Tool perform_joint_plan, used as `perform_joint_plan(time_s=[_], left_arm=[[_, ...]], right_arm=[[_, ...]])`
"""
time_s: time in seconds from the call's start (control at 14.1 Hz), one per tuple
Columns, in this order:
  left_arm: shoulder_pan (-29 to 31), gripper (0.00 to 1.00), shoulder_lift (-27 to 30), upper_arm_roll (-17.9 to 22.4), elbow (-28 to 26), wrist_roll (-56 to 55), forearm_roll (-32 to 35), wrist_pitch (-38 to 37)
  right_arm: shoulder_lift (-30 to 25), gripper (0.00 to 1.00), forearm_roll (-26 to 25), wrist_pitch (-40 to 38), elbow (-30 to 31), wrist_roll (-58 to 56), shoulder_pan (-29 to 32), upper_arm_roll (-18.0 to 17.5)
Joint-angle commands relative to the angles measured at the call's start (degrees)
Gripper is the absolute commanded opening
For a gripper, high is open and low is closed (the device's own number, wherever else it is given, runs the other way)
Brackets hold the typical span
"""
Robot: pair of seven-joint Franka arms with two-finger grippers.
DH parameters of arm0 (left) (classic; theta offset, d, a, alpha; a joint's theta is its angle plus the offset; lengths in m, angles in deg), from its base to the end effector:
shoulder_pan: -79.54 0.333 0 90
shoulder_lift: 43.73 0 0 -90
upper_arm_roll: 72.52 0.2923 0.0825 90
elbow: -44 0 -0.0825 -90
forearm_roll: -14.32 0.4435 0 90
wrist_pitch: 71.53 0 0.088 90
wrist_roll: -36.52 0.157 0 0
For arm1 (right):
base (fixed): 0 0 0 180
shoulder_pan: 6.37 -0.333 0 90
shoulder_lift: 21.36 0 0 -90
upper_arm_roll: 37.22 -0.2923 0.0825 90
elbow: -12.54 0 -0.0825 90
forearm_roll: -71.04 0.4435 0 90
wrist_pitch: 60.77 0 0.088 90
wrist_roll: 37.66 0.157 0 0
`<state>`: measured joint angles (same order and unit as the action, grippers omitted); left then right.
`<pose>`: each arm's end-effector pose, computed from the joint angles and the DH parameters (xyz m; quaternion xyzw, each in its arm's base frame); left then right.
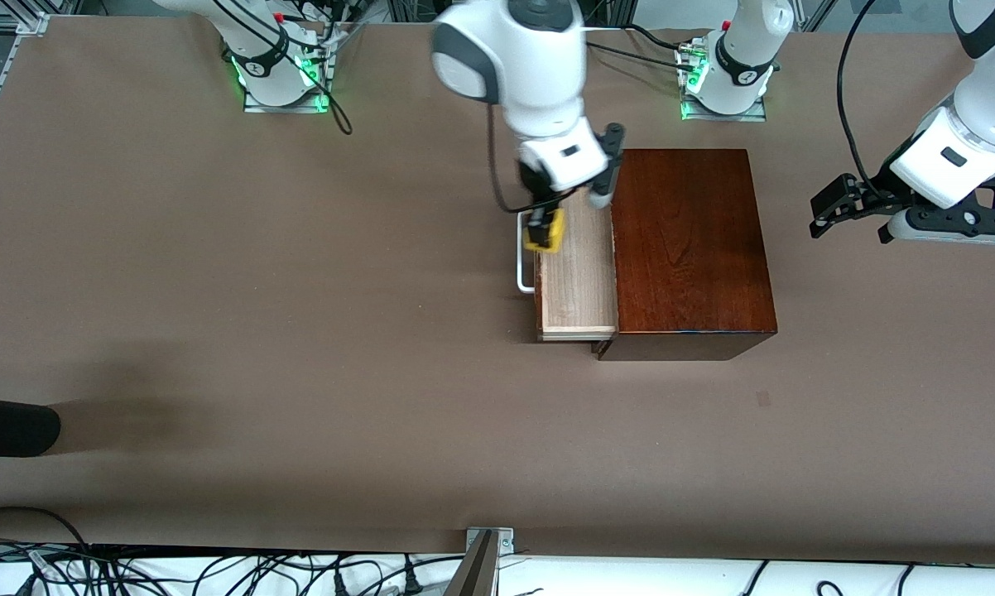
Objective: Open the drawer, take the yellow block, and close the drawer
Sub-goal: 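Close the right gripper on the yellow cube and lift it, then carry the cube away with the right gripper while the left gripper reaches the drawer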
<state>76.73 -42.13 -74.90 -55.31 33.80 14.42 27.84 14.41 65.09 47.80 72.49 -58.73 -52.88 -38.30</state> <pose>0.6149 -0.0558 0.4953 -0.9997 0.0217 -0.0145 0.0004 0.5571 0.5855 0.4269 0.8149 0.5669 0.1192 0.0186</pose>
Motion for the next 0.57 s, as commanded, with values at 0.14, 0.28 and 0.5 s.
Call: perform_joint_plan(time_s=[0.14, 0.28, 0.5], left_arm=[[-0.2, 1.00, 0.9, -2.5, 2.1, 1.2, 0.3, -6.8], [-0.6, 1.00, 0.8, -7.3, 3.3, 2.6, 0.2, -11.3], [-0.9, 1.00, 0.1, -15.3, 3.3, 5.3, -2.2, -15.0]], right_arm=[[-5.0, 0.00, 10.7, -3.5, 1.5, -0.6, 14.2, 0.8], [-8.1, 0.00, 13.9, -7.0, 5.6, -0.6, 19.3, 1.9], [-14.0, 0.00, 15.6, -7.1, 18.0, -2.0, 26.4, 1.7]])
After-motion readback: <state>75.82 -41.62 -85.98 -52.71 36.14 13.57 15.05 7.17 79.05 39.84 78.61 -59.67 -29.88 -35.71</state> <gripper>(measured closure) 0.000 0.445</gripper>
